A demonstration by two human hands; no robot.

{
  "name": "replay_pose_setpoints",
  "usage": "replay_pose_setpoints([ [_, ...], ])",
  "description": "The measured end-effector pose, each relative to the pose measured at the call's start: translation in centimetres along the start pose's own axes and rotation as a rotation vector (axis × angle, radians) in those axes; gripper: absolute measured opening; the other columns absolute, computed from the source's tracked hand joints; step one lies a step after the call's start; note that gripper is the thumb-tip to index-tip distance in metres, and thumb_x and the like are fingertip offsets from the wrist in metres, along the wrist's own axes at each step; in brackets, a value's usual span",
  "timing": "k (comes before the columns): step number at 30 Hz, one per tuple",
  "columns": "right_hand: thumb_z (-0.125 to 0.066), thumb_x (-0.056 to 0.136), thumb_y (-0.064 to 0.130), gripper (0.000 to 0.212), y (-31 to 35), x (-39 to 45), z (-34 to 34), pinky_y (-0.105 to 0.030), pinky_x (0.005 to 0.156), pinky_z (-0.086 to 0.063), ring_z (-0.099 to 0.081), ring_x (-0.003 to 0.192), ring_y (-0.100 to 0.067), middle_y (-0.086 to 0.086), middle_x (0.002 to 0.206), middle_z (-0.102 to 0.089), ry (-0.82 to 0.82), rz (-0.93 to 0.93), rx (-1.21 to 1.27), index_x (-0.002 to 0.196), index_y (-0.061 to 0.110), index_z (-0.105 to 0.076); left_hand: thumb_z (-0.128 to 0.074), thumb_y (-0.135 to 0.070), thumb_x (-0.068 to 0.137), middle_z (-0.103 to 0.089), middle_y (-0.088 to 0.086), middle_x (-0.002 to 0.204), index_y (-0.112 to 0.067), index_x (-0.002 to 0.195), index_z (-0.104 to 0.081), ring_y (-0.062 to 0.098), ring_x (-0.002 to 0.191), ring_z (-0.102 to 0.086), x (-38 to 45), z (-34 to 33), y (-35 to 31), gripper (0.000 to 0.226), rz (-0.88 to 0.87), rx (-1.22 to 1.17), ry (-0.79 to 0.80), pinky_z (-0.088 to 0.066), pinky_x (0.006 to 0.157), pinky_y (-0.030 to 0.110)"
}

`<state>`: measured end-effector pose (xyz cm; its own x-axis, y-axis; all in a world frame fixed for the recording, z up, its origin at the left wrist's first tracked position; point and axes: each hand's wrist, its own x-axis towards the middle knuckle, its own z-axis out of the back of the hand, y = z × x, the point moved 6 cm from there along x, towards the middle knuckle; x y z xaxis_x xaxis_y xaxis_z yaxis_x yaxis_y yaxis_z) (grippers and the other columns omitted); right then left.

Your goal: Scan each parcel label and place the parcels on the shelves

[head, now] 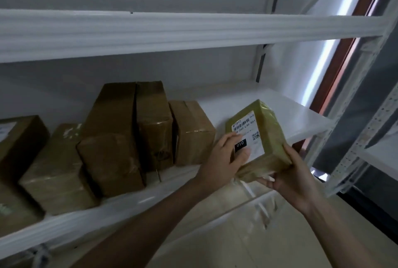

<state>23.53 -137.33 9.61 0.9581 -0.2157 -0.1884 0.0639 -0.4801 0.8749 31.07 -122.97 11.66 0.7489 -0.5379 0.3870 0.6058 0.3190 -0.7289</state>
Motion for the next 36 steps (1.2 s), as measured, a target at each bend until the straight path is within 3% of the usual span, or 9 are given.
replay_pose_setpoints([
  [3, -0.045, 0.094, 0.045, 0.038, 3.0, 3.6, -0.1, -0.052, 0.098, -0.046, -0.062, 0.11, -0.023, -0.004, 0.119, -0.067, 0.013, -0.032, -0.172, 0.125, 0.026, -0.057, -0.042, -0.057, 0.096, -0.046, 0.002, 0.136, -0.013, 0.133, -0.05, 0.013, 0.124, -0.044, 2.7, -0.6, 0.7, 0.058, 0.047, 0.079, -0.014, -0.039, 0.102, 0.026],
  [7, -0.046, 0.094, 0.048, 0.04, 4.1, 8.2, -0.7, -0.045, 0.084, -0.053, -0.062, 0.107, -0.019, -0.002, 0.121, -0.065, 0.068, -0.079, -0.342, 0.13, 0.031, -0.052, -0.037, -0.065, 0.09, -0.057, 0.006, 0.09, -0.012, 0.094, -0.053, 0.02, 0.08, -0.054, 4.0, -0.2, 1.7, 0.056, 0.04, 0.158, -0.174, -0.045, 0.068, 0.034],
  [13, -0.048, 0.095, 0.045, 0.035, 2.9, 12.0, -3.3, -0.04, 0.077, -0.052, -0.062, 0.097, -0.017, 0.001, 0.115, -0.063, 0.153, -0.102, -0.457, 0.127, 0.032, -0.049, -0.043, -0.062, 0.085, -0.072, 0.007, 0.099, -0.012, 0.124, -0.06, 0.02, 0.08, -0.067, 3.2, 0.5, 2.5, 0.066, 0.098, 0.33, -0.321, -0.055, 0.067, 0.037],
  [18, -0.044, 0.099, 0.039, 0.023, 1.9, 14.2, -5.4, -0.025, 0.055, -0.048, -0.061, 0.075, -0.005, 0.01, 0.092, -0.059, 0.219, -0.066, -0.422, 0.121, 0.031, -0.043, -0.04, -0.049, 0.092, -0.072, 0.009, 0.092, -0.01, 0.13, -0.055, 0.023, 0.075, -0.066, 2.7, 0.5, 3.0, 0.057, 0.192, 0.413, -0.42, -0.053, 0.061, 0.037],
  [23, -0.042, 0.099, 0.041, 0.037, 1.2, 15.2, -6.3, -0.025, 0.056, -0.046, -0.063, 0.081, -0.014, -0.004, 0.104, -0.064, 0.198, -0.031, -0.47, 0.126, 0.016, -0.049, -0.052, -0.024, 0.099, -0.07, 0.018, 0.085, -0.004, 0.116, -0.062, 0.033, 0.072, -0.065, 1.6, 0.3, 3.7, 0.029, 0.34, 0.504, -0.314, -0.039, 0.056, 0.03],
  [26, -0.039, 0.1, 0.039, 0.042, 1.3, 14.7, -5.6, -0.024, 0.053, -0.046, -0.063, 0.08, -0.016, -0.01, 0.104, -0.064, 0.145, 0.044, -0.537, 0.125, 0.007, -0.05, -0.053, -0.025, 0.098, -0.07, 0.014, 0.081, -0.007, 0.099, -0.069, 0.03, 0.07, -0.064, -0.4, -0.2, 3.4, 0.024, 0.323, 0.534, -0.258, -0.038, 0.055, 0.029],
  [28, -0.038, 0.099, 0.042, 0.048, 1.8, 13.3, -4.8, -0.027, 0.058, -0.047, -0.06, 0.083, -0.019, -0.009, 0.104, -0.06, 0.099, 0.218, -0.668, 0.127, 0.004, -0.047, -0.052, -0.034, 0.097, -0.072, 0.007, 0.093, -0.017, 0.109, -0.069, 0.025, 0.083, -0.067, -2.2, -0.2, 3.4, 0.027, 0.355, 0.616, -0.203, -0.051, 0.065, 0.032],
  [31, -0.039, 0.09, 0.048, 0.06, 1.6, 10.0, -3.7, -0.044, 0.085, -0.048, -0.053, 0.104, -0.032, -0.016, 0.118, -0.05, 0.043, 0.512, -0.925, 0.126, 0.002, -0.045, -0.045, -0.045, 0.099, -0.068, 0.001, 0.119, -0.025, 0.13, -0.059, 0.022, 0.104, -0.065, -6.2, 0.7, 3.6, 0.04, 0.412, 0.787, -0.127, -0.052, 0.085, 0.034],
  [36, -0.064, 0.084, 0.005, 0.036, -2.1, 4.5, -3.5, -0.046, 0.076, -0.046, -0.049, 0.1, -0.044, -0.024, 0.112, -0.049, 0.049, 0.697, -1.304, 0.116, -0.004, -0.051, -0.036, -0.044, 0.101, -0.064, 0.004, 0.12, -0.021, 0.131, -0.053, 0.027, 0.102, -0.064, -16.4, 4.3, 4.8, 0.042, 0.586, 1.041, 0.065, -0.047, 0.079, 0.031],
])
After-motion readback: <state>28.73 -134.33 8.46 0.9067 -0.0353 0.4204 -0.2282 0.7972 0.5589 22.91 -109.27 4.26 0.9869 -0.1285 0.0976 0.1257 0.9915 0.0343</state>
